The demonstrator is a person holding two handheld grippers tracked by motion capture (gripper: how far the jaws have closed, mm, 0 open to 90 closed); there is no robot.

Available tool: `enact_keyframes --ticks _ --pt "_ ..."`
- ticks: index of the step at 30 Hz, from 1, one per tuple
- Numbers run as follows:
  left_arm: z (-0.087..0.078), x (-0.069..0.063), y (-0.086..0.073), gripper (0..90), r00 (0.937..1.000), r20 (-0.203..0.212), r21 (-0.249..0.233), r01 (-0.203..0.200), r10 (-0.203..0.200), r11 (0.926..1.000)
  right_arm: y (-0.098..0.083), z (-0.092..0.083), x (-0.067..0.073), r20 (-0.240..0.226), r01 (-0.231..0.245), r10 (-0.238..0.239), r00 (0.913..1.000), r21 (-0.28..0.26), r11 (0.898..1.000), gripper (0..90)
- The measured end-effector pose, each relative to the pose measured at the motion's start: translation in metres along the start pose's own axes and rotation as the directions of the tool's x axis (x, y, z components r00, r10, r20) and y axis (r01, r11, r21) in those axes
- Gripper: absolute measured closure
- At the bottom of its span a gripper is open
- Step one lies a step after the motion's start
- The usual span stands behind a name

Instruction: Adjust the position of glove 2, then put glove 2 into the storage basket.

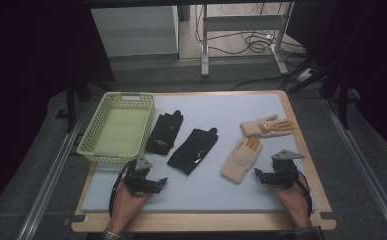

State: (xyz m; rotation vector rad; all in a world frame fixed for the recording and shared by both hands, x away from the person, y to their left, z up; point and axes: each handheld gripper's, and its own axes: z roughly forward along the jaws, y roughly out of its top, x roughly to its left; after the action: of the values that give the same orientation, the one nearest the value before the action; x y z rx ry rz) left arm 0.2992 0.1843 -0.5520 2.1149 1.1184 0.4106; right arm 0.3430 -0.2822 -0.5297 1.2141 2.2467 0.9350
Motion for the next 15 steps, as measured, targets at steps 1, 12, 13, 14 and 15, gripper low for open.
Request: enact_keyframes --ticks 1,12,13,14,15 --pt "0.0 0.0 0.0 8.5 1.0 0.001 0.0 0.0 0.0 1.0 0.0 -0.0001 0.0 0.0 -0.001 0.001 1.0 0.0 1.0 16.5" --pt "-0.0001 0.0 0.0 8.5 1.0 0.0 0.0 0.0 0.0 1.0 0.0041 -0.0037 0.0005 -0.017 -0.014 0.013 0.9998 -0.005 1.0 17.5" --pt "0.0 0.0 0.0 8.5 1.0 0.0 0.0 0.0 0.0 1.0 0.0049 -0.0041 0.0007 -0.02 -0.016 0.016 0.9997 -0.005 1.0 17.4" --pt "-0.0001 0.0 0.0 8.5 1.0 0.001 0.0 0.0 0.0 1.0 0.0054 -0.0044 0.0007 -0.022 -0.018 0.018 0.9996 -0.006 1.0 17.5" --pt "-0.0001 0.0 0.0 8.5 1.0 0.001 0.0 0.0 0.0 1.0 0.0061 -0.0047 0.0008 -0.024 -0.021 0.021 0.9995 -0.008 1.0 17.4"
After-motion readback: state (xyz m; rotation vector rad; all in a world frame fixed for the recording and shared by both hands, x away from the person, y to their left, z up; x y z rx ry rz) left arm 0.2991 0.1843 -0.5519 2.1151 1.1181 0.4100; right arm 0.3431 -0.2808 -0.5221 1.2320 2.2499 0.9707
